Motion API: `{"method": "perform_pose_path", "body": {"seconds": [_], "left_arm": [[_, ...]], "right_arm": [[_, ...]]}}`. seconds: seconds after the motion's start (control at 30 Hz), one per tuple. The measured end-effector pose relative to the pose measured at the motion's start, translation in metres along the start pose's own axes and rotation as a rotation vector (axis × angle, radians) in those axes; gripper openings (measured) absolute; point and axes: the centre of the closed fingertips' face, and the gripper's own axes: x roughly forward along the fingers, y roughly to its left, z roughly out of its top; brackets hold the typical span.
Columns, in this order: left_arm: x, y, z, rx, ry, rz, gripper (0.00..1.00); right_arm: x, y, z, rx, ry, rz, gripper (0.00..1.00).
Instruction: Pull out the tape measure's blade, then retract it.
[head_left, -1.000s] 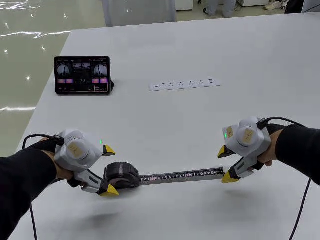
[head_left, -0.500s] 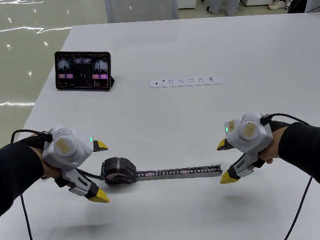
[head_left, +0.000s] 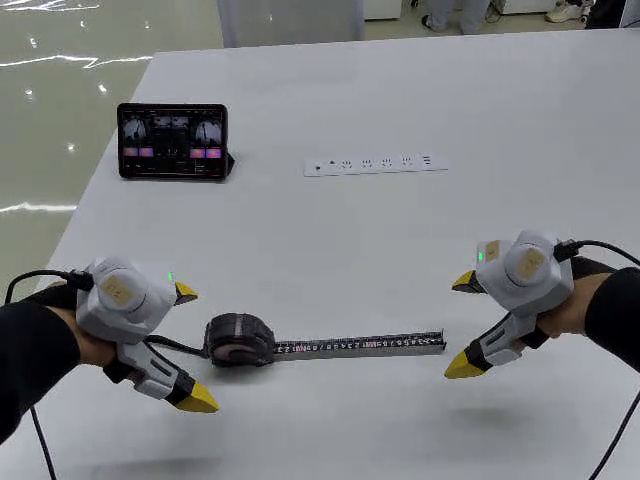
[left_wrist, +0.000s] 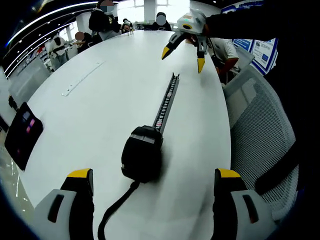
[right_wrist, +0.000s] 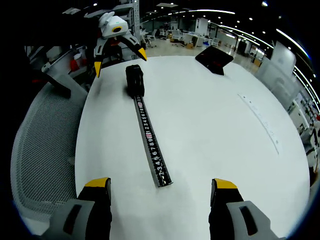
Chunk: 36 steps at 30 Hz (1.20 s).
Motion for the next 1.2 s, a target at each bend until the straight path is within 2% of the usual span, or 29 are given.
{"method": "perform_pose_path", "body": {"seconds": [0.03,0.07,0.1,0.13,0.23,0.3,0.4,0.63,0.7,0.8,0.87,0.93,1.0,1.07,1.2], "left_arm": [[-0.001,0.005,0.003,0.011,-0.028,0.027,0.99],[-0.005,0.010,0.005,-0.021,-0.054,0.062,0.99],[-0.007,0.012,0.006,-0.043,-0.073,0.069,0.99],[-0.010,0.015,0.005,-0.102,-0.086,0.080,0.99],[-0.018,0.024,0.007,-0.155,-0.157,0.128,0.99],[-0.023,0.029,0.003,-0.202,-0.171,0.162,0.99],[-0.029,0.032,0.002,-0.231,-0.204,0.183,0.99],[-0.034,0.033,-0.010,-0.292,-0.234,0.228,0.99],[-0.035,0.032,-0.013,-0.305,-0.238,0.237,0.99],[-0.040,0.033,-0.017,-0.318,-0.266,0.280,0.99],[-0.043,0.035,-0.022,-0.334,-0.289,0.316,0.99],[-0.044,0.032,-0.025,-0.386,-0.317,0.305,0.99],[-0.047,0.034,-0.031,-0.380,-0.318,0.343,0.99],[-0.048,0.033,-0.036,-0.396,-0.321,0.350,0.99],[-0.054,0.032,-0.037,-0.403,-0.343,0.384,0.99]], "right_arm": [[-0.001,0.000,0.000,0.009,-0.008,-0.004,0.81],[-0.002,0.000,0.000,0.032,-0.025,-0.013,0.83],[-0.003,-0.001,-0.002,0.045,-0.028,-0.024,0.85],[-0.005,-0.003,-0.004,0.059,-0.039,-0.042,0.87],[-0.010,-0.005,-0.007,0.104,-0.080,-0.079,0.93],[-0.013,-0.003,-0.013,0.121,-0.080,-0.089,0.96],[-0.017,-0.006,-0.020,0.153,-0.101,-0.119,0.98],[-0.030,-0.004,-0.032,0.230,-0.138,-0.177,0.99],[-0.036,-0.009,-0.033,0.218,-0.155,-0.224,0.99],[-0.044,-0.010,-0.034,0.247,-0.187,-0.255,0.99],[-0.047,-0.007,-0.039,0.263,-0.186,-0.263,0.99],[-0.050,-0.005,-0.045,0.285,-0.188,-0.274,0.99],[-0.053,-0.001,-0.049,0.303,-0.192,-0.282,0.99],[-0.056,0.003,-0.051,0.310,-0.204,-0.293,0.99],[-0.062,0.009,-0.055,0.326,-0.219,-0.312,0.99]]}}
